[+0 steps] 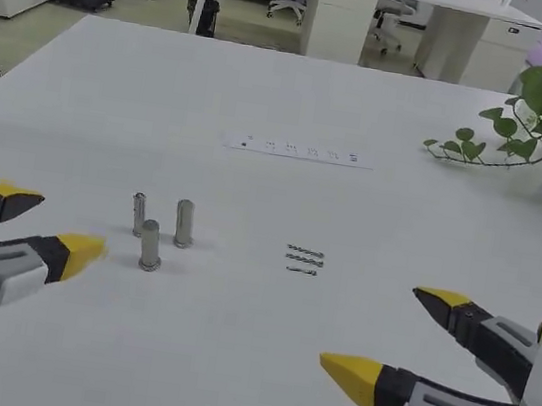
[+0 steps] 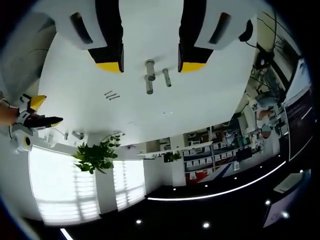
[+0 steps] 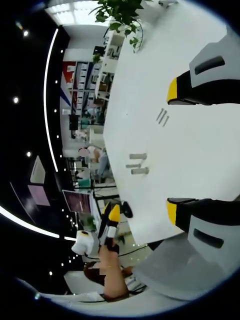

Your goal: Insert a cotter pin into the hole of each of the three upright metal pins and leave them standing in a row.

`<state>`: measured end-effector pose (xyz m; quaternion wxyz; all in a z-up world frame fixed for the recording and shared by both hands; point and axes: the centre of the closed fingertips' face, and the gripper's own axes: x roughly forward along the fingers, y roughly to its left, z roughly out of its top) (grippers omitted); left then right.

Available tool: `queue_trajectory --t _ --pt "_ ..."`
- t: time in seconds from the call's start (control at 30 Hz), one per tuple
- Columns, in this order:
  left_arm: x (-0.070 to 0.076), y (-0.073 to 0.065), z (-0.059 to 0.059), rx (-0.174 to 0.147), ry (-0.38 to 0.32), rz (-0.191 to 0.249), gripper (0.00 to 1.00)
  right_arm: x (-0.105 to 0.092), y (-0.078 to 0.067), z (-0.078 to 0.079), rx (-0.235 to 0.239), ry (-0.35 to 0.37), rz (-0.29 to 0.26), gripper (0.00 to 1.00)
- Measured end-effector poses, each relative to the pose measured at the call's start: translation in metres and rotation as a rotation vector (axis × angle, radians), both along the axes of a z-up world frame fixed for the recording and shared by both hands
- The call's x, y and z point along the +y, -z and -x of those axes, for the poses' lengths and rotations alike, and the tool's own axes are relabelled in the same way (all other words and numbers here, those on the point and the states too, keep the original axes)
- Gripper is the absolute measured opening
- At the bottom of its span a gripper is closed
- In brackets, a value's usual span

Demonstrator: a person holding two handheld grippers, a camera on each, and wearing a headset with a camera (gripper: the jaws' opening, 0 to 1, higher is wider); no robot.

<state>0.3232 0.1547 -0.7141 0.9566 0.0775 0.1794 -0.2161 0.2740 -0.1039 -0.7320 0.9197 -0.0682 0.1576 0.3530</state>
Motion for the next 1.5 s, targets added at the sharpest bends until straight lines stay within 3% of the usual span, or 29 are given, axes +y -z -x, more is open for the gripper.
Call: queue_trajectory --t 0.33,0.63,0.9,1.17,1.5 --pt "0.004 0.004 -0.039 -0.006 0.002 0.009 0.36 0.002 0.001 -0.007 0.007 -0.006 -0.007 0.77" --pt "0.006 0.021 -0.069 0.03 0.004 0.014 0.33 0.005 0.005 -0.014 0.025 -0.006 -0.004 0.77" --pt "0.008 0.035 -0.096 0.038 0.012 0.002 0.29 0.006 0.006 -0.02 0.033 -0.002 -0.007 0.77" --pt "0.004 0.055 -0.119 0.049 0.023 -0.006 0.25 0.008 0.011 -0.025 0.044 -0.009 0.001 0.77" --pt "-0.006 0.082 -0.137 0.093 0.045 -0.024 0.21 0.006 0.015 -0.032 0.056 -0.003 0.003 0.77"
